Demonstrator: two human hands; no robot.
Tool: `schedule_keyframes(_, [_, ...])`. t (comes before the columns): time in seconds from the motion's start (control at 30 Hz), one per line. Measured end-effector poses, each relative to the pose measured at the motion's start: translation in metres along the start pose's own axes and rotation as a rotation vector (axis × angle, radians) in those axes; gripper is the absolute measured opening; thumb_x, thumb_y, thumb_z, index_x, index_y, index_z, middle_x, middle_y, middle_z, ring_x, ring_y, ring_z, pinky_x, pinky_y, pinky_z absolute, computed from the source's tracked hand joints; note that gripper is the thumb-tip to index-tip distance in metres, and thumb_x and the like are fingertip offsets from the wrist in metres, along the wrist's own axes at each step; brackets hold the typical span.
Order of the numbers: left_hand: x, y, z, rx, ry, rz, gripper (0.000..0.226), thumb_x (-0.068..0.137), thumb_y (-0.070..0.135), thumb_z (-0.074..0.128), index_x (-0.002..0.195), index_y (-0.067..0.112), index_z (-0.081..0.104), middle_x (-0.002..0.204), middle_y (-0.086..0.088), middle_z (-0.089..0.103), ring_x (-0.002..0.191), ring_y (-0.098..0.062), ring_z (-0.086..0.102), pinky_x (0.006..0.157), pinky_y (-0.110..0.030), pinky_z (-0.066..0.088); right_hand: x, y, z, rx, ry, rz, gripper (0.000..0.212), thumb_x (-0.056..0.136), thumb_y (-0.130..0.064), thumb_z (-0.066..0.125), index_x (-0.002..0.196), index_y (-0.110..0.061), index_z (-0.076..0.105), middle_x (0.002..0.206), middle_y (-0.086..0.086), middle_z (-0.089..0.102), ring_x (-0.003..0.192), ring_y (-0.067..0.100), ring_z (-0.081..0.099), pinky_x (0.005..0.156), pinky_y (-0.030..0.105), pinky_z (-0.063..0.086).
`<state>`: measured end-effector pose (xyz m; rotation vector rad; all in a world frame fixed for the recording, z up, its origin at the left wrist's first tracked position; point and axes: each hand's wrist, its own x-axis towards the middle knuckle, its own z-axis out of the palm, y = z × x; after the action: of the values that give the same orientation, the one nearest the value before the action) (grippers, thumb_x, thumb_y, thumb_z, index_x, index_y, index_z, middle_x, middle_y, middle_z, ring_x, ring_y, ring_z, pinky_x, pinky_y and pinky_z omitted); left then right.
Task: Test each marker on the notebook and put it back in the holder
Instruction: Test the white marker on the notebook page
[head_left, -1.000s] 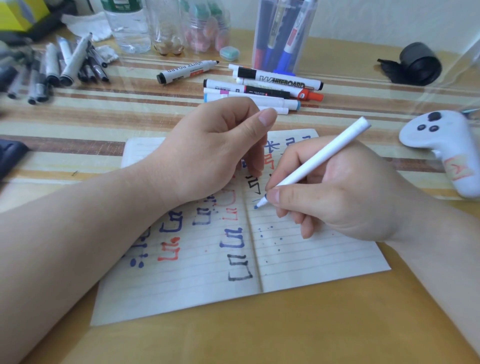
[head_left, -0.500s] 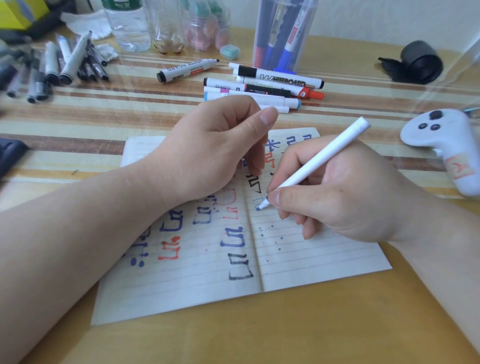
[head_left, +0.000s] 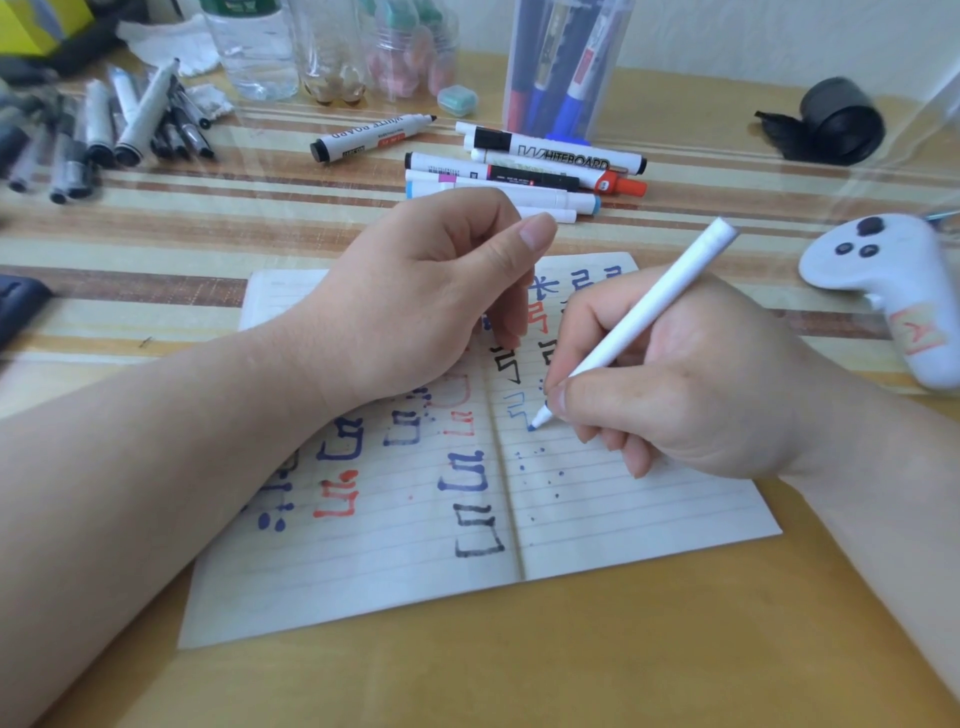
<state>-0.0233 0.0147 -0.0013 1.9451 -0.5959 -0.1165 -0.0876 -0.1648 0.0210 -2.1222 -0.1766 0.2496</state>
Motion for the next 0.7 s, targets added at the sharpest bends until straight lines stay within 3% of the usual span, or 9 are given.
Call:
schedule_keyframes(0.13, [0.000, 0.000, 0.000, 0.009, 0.001, 0.004, 0.040, 0.105, 0.039, 0.051, 0.075, 0.016, 0.060, 0.068, 0.001, 0.073, 0.051, -0.004, 0.053, 0.056, -0.019, 0.044, 0.000, 0.002, -0.001, 0.017, -0.006, -0.008, 0.011, 0.076, -0.006, 0.072, 0.067, -0.009, 0.068, 0.055, 0.008, 0.065, 0.044, 0.023, 0.060, 0.041, 0.032, 0.048])
schedule_keyframes(0.3, [0.000, -0.002, 0.000, 0.012, 0.005, 0.016, 0.038, 0.104, 0.039, 0.054, 0.081, 0.012, 0.067, 0.068, 0.003, 0.073, 0.051, 0.000, 0.055, 0.056, -0.011, 0.040, 0.001, 0.005, -0.002, 0.075, -0.055, -0.042, 0.011, 0.079, -0.006, 0.075, 0.070, -0.009, 0.070, 0.060, 0.009, 0.068, 0.049, 0.021, 0.062, 0.044, 0.034, 0.051])
schedule_keyframes(0.53, [0.003, -0.008, 0.001, -0.041, -0.006, 0.071, 0.010, 0.099, 0.027, 0.066, 0.098, 0.021, 0.074, 0.069, 0.010, 0.070, 0.056, -0.008, 0.064, 0.055, -0.016, 0.047, 0.005, 0.013, -0.004, 0.355, -0.025, -0.048, 0.006, 0.076, -0.009, 0.069, 0.070, -0.010, 0.071, 0.056, 0.008, 0.058, 0.045, 0.017, 0.049, 0.038, 0.025, 0.041])
schedule_keyframes(0.7, [0.002, -0.010, 0.002, -0.034, -0.032, 0.094, 0.016, 0.088, 0.041, 0.074, 0.102, 0.035, 0.079, 0.087, -0.008, 0.077, 0.075, -0.038, 0.068, 0.071, -0.052, 0.059, 0.011, 0.014, -0.006, 0.571, 0.188, -0.130, 0.011, 0.075, 0.000, 0.060, 0.068, -0.009, 0.062, 0.049, 0.011, 0.036, 0.044, 0.020, 0.023, 0.041, 0.021, 0.021])
